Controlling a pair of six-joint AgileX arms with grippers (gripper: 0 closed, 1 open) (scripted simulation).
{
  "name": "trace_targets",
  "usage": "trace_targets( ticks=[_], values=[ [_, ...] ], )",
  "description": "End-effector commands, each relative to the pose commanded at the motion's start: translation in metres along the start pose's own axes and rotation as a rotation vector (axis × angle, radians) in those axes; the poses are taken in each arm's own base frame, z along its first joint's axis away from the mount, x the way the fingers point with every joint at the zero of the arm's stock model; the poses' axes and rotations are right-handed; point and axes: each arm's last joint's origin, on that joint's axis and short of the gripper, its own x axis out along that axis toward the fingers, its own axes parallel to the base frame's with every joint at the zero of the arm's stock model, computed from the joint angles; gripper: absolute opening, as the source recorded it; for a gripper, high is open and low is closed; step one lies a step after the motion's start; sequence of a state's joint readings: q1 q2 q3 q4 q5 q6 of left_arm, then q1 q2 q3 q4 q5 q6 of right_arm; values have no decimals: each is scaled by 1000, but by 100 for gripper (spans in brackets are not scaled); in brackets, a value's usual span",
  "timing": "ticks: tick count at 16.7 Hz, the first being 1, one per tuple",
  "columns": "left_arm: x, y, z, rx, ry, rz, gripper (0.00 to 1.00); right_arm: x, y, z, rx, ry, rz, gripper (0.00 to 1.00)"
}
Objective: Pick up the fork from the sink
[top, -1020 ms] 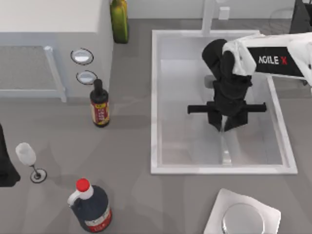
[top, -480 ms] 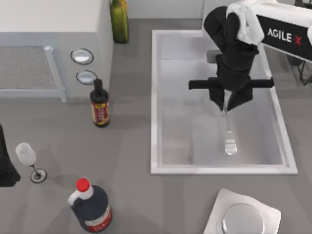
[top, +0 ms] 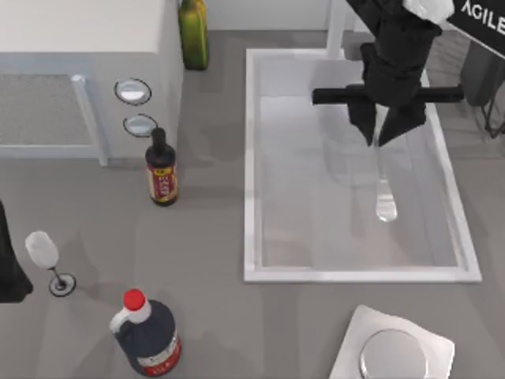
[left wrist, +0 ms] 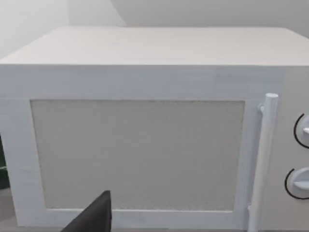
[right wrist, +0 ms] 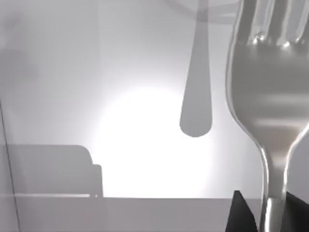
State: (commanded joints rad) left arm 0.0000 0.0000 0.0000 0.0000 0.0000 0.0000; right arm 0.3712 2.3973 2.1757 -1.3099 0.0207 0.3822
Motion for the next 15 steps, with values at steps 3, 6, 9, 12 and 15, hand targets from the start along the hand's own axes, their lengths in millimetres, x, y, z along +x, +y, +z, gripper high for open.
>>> trace_targets(
  ticks=[3, 6, 9, 12, 15],
  values=[
    [0, 0, 0, 0, 0, 0, 100, 1, 0, 0, 0, 2, 0, 0],
    [0, 0, 0, 0, 0, 0, 100, -12, -28, -4, 1, 8, -3, 0],
    [0, 0, 0, 0, 0, 0, 100, -40, -79, -21, 3, 14, -4, 0],
    [0, 0, 0, 0, 0, 0, 100, -69, -133, -54, 6, 20, -4, 0],
    [0, 0, 0, 0, 0, 0, 100, -85, -174, -90, 9, 32, -3, 0]
  ],
)
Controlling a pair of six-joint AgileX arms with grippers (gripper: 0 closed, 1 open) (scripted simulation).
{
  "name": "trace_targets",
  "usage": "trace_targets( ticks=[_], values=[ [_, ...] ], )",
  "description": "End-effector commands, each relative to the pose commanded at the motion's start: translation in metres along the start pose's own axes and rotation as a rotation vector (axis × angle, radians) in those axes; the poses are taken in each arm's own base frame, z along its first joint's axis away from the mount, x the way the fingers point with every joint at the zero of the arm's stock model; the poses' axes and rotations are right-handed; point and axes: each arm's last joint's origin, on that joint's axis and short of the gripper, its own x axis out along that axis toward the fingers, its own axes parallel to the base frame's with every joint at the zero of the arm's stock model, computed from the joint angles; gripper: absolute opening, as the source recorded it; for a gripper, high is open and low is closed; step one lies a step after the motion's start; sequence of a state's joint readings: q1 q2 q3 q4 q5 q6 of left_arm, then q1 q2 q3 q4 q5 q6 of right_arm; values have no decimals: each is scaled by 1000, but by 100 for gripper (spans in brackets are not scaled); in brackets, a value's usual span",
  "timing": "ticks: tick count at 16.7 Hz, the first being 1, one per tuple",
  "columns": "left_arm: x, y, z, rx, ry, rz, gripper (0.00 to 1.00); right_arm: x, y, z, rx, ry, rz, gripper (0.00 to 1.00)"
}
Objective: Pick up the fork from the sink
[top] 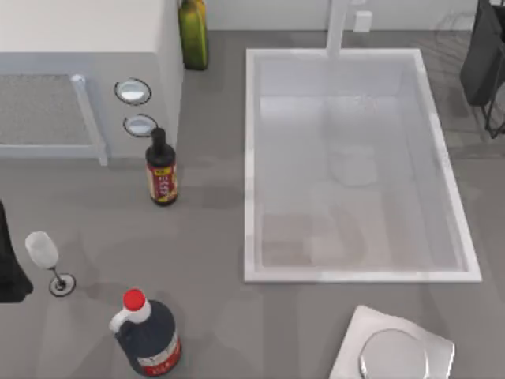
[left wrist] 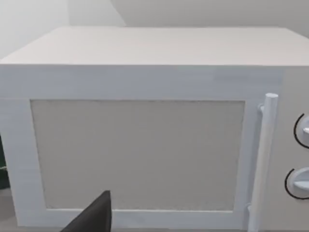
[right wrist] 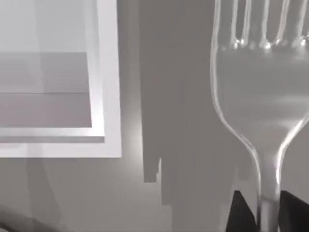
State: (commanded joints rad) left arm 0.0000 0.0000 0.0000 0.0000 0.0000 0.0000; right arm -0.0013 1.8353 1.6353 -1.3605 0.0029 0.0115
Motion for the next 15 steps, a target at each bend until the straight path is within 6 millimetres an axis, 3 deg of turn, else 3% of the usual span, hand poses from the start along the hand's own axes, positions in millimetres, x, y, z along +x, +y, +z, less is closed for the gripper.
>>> trace_targets(
  ticks=[3, 9, 15],
  values=[
    [0, 0, 0, 0, 0, 0, 100, -4, -18, -18, 1, 10, 2, 0],
    [0, 0, 0, 0, 0, 0, 100, 1, -18, -16, -1, 13, 1, 0],
    [0, 0, 0, 0, 0, 0, 100, 65, -18, -12, 0, -4, 1, 0]
  ],
)
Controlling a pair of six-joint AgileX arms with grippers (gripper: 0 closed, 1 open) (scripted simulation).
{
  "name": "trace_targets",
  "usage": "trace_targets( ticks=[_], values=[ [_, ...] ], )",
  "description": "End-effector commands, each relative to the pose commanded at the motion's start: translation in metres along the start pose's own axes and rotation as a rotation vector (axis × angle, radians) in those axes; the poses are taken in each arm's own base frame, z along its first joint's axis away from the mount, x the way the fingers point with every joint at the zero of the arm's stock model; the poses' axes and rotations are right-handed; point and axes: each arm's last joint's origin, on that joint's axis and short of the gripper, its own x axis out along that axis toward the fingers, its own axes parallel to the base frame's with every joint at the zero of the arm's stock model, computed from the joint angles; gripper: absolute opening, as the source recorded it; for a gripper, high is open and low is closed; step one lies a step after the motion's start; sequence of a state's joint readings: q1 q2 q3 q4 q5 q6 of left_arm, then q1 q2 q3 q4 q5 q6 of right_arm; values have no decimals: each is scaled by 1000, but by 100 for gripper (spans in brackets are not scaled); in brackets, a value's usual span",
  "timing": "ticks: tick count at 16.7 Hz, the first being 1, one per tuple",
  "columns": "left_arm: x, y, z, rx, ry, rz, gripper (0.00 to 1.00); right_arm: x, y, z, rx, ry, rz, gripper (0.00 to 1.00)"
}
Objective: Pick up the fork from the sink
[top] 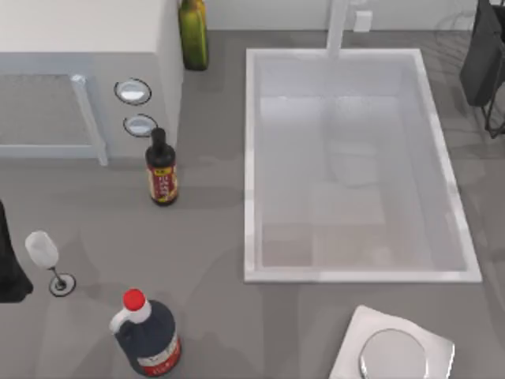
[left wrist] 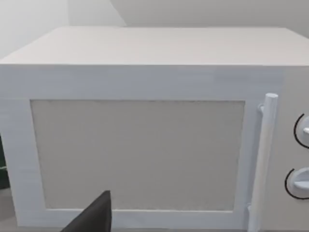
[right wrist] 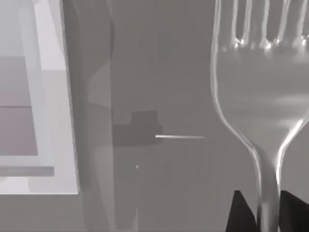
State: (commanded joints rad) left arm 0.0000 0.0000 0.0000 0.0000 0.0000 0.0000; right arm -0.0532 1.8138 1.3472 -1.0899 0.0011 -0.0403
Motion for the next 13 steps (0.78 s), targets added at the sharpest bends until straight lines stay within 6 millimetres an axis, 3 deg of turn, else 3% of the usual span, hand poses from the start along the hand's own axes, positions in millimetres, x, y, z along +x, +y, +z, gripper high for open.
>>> trace_targets(
  ticks=[4, 8, 13],
  values=[
    [0, 0, 0, 0, 0, 0, 100, 38, 0, -7, 1, 12, 1, 0],
    [0, 0, 0, 0, 0, 0, 100, 40, 0, -7, 1, 14, 1, 0],
    [0, 0, 0, 0, 0, 0, 100, 40, 0, -7, 1, 14, 1, 38]
  ],
)
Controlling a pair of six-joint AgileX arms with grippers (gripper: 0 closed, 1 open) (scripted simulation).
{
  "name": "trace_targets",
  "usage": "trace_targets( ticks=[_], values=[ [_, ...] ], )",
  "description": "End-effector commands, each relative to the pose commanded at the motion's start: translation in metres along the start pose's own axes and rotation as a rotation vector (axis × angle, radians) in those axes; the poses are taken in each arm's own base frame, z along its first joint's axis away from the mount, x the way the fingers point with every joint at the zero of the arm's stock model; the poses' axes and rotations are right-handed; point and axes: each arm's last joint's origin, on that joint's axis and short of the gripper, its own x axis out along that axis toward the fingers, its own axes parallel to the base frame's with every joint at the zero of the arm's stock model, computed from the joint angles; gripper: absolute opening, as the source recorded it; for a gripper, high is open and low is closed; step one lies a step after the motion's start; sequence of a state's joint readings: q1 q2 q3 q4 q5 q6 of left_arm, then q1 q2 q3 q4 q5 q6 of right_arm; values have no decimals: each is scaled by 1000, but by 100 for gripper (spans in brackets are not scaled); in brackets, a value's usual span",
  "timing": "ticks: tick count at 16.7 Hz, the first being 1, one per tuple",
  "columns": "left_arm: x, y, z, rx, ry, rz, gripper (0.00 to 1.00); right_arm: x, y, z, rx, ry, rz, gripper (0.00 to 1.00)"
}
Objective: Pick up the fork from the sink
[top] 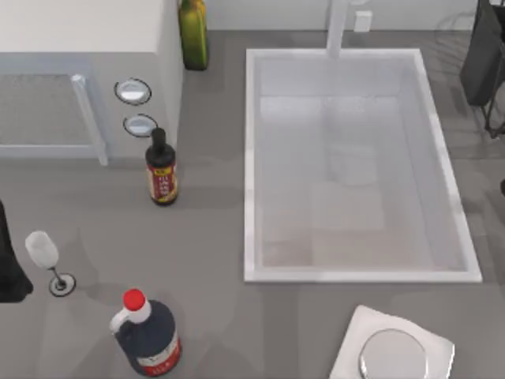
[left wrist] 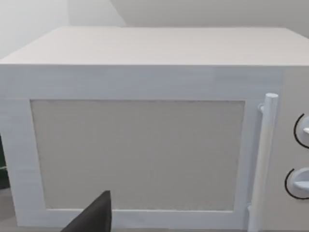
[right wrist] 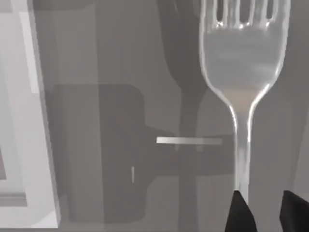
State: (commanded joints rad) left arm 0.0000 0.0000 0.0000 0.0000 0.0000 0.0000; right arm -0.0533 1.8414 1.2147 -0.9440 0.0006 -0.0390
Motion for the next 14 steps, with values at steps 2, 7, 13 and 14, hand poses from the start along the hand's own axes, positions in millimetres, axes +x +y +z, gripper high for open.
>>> trace_targets(
  ticks=[2, 7, 13, 14],
  values=[
    [0, 0, 0, 0, 0, 0, 100, 0, 0, 0, 0, 0, 0, 53],
    [0, 0, 0, 0, 0, 0, 100, 0, 0, 0, 0, 0, 0, 90],
    [0, 0, 0, 0, 0, 0, 100, 0, 0, 0, 0, 0, 0, 100],
    [0, 0, 0, 0, 0, 0, 100, 0, 0, 0, 0, 0, 0, 100]
  ],
)
